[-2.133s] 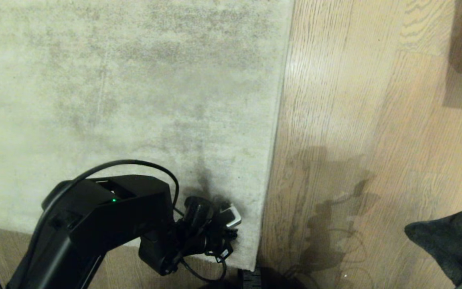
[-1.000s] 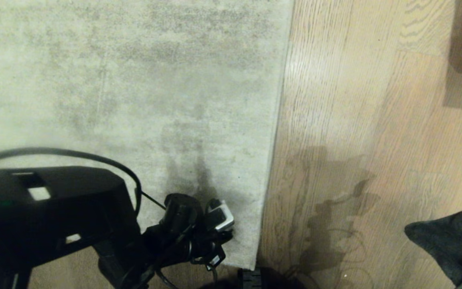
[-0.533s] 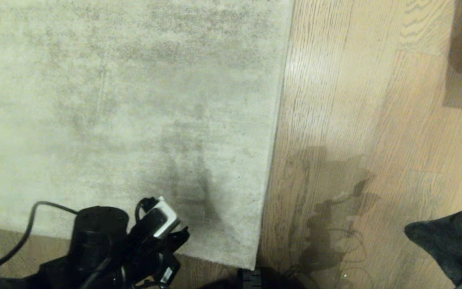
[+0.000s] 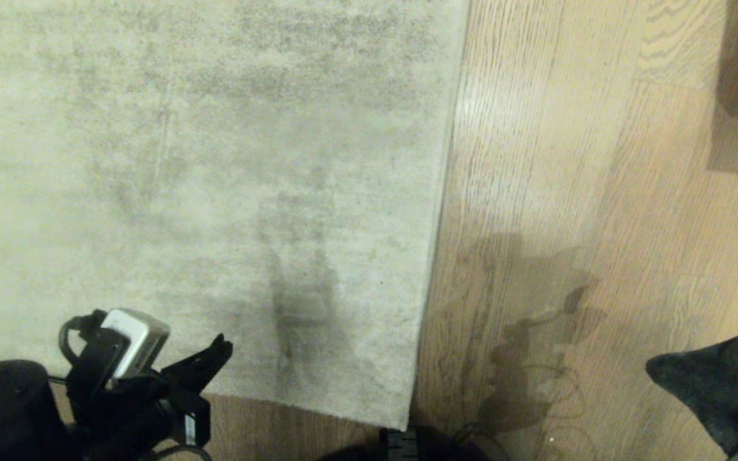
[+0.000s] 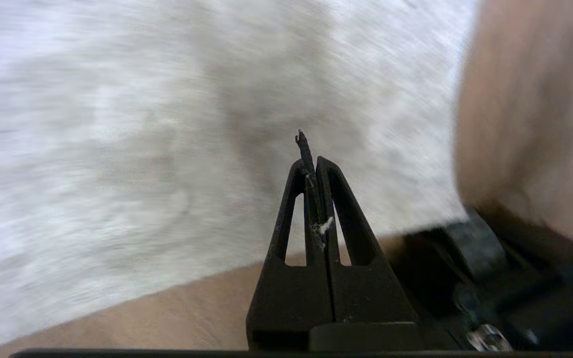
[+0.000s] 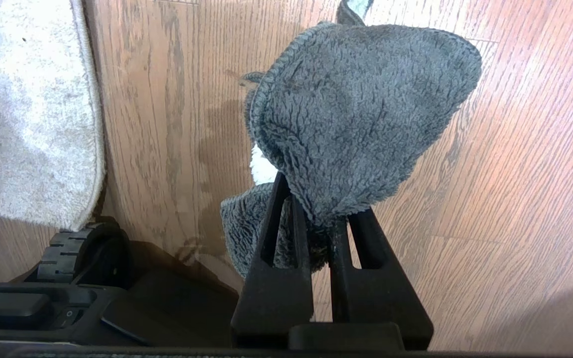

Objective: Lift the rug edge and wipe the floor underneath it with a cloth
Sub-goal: Put down the rag

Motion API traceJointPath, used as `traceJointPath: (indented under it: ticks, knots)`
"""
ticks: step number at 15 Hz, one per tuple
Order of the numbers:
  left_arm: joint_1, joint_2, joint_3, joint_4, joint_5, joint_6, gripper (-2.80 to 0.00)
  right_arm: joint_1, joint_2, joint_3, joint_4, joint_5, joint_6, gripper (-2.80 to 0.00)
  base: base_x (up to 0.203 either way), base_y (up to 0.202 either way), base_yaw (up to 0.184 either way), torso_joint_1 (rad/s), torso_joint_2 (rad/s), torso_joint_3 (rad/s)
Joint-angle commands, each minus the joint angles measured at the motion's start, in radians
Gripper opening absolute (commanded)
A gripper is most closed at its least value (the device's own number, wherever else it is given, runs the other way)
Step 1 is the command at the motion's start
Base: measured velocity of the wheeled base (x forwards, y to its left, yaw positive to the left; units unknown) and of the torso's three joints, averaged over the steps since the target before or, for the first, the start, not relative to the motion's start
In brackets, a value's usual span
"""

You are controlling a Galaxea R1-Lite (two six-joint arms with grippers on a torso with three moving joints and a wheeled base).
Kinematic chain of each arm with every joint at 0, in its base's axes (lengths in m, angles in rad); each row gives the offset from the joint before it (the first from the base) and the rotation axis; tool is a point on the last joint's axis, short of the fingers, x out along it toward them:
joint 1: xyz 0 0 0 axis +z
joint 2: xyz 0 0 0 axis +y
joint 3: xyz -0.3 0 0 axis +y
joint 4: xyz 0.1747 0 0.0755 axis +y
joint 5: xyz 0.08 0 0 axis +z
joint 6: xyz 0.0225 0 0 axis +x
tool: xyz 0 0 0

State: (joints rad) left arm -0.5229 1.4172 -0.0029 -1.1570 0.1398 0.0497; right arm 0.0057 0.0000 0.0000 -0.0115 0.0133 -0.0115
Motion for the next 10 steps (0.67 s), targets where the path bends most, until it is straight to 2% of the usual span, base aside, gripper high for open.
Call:
traceJointPath:
  ticks: [1, 3, 8, 10]
  knots:
    - [0.069, -0.062, 0.003, -0.007, -0.002, -0.002, -2.80, 0.000, 0.001, 0.000, -0.001, 0.000, -0.001, -2.80, 0.000, 0.000, 0.000, 0.000, 0.00, 0.000]
    - [0.104, -0.075, 0.003, -0.005, -0.004, -0.007, -2.80, 0.000, 0.001, 0.000, -0.001, 0.000, -0.001, -2.80, 0.000, 0.000, 0.000, 0.000, 0.00, 0.000]
    - [0.113, -0.095, 0.003, 0.005, 0.001, -0.028, -2.80, 0.000, 0.000, 0.000, -0.001, 0.000, -0.001, -2.80, 0.000, 0.000, 0.000, 0.000, 0.00, 0.000]
    - [0.165, -0.131, 0.003, 0.005, 0.001, -0.026, -2.80, 0.000, 0.001, 0.000, -0.001, 0.000, -0.001, -2.80, 0.000, 0.000, 0.000, 0.000, 0.00, 0.000]
